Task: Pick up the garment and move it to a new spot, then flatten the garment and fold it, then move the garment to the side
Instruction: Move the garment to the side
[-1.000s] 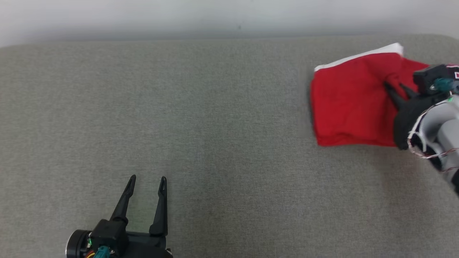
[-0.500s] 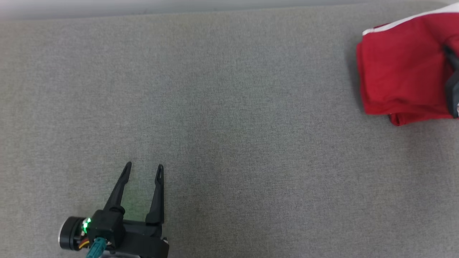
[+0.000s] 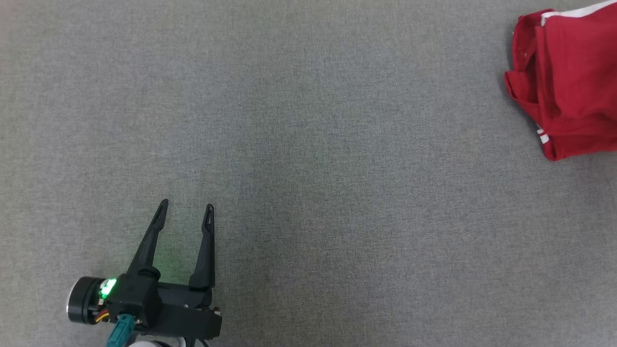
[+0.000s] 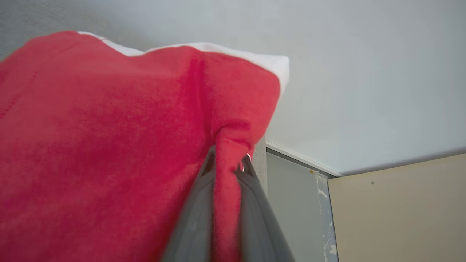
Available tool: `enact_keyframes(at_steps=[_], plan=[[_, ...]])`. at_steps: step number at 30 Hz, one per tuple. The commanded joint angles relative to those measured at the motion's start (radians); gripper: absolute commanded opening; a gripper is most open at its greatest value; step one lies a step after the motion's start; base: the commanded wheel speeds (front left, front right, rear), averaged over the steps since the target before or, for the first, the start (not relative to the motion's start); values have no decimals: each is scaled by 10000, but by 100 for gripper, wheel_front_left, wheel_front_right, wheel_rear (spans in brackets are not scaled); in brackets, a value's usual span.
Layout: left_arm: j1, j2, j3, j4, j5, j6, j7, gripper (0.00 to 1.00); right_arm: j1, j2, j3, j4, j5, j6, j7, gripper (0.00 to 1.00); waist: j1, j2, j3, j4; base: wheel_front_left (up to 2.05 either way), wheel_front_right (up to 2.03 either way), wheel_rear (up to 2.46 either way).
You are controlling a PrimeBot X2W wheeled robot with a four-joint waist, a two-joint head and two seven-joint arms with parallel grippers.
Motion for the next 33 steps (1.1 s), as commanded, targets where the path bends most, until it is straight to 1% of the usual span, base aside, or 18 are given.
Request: enact_keyframes(at_steps=[1,4,5,6,11,13,17,20,22,25,28,29,33], plan=[[-67,14,51,-87,51,6,-28,100,-134,36,69,175,-23,5,-17,0,0,-1,99,-23,0,0,0],[-135,15,74,-120,85,23,-28,100,-283,114,57,430,99,5,81,0,0,-1,157,-30,0,0,0],[-150,15,87,-105,83,27,-28,100,-321,134,69,490,98,5,45,45,0,-1,150,-34,0,0,0],[-155,15,107,-86,75,39,-28,100,-333,160,52,573,118,5,50,100,0,-1,117,-44,0,0,0],[60,14,233,59,-80,71,-28,100,-409,432,-96,848,10,5,-543,100,0,-1,-264,-124,0,0,0],[185,14,293,118,-163,68,-28,100,-391,619,-416,898,307,5,-931,100,0,-1,-503,-154,0,0,0],[451,12,437,238,-296,64,-28,100,-75,1019,-819,958,443,5,-1567,100,0,-1,-1076,-234,0,0,0],[703,12,521,273,-374,69,-28,100,300,1296,-1220,745,582,5,-1741,100,0,-1,-1501,-255,0,0,0],[867,11,577,285,-421,77,-28,100,400,1225,-1750,44,467,5,-1742,100,0,-1,-1740,-263,0,0,0],[1091,11,668,242,-508,143,-28,100,1284,1142,-3137,-1115,211,5,-1724,100,0,-1,-2067,-263,0,0,0],[1283,11,750,241,-550,153,-28,100,2493,1261,-5009,-2413,-397,5,-1728,100,0,-1,-2383,-188,0,0,0],[1348,14,789,260,-556,149,-28,100,2977,1345,-5674,-2898,-757,5,-1729,100,0,-1,-2474,-161,0,0,0],[1585,11,923,328,-580,119,-28,100,5417,2184,-8198,-4663,-2177,5,-1727,100,0,-1,-2854,-32,0,0,0]])
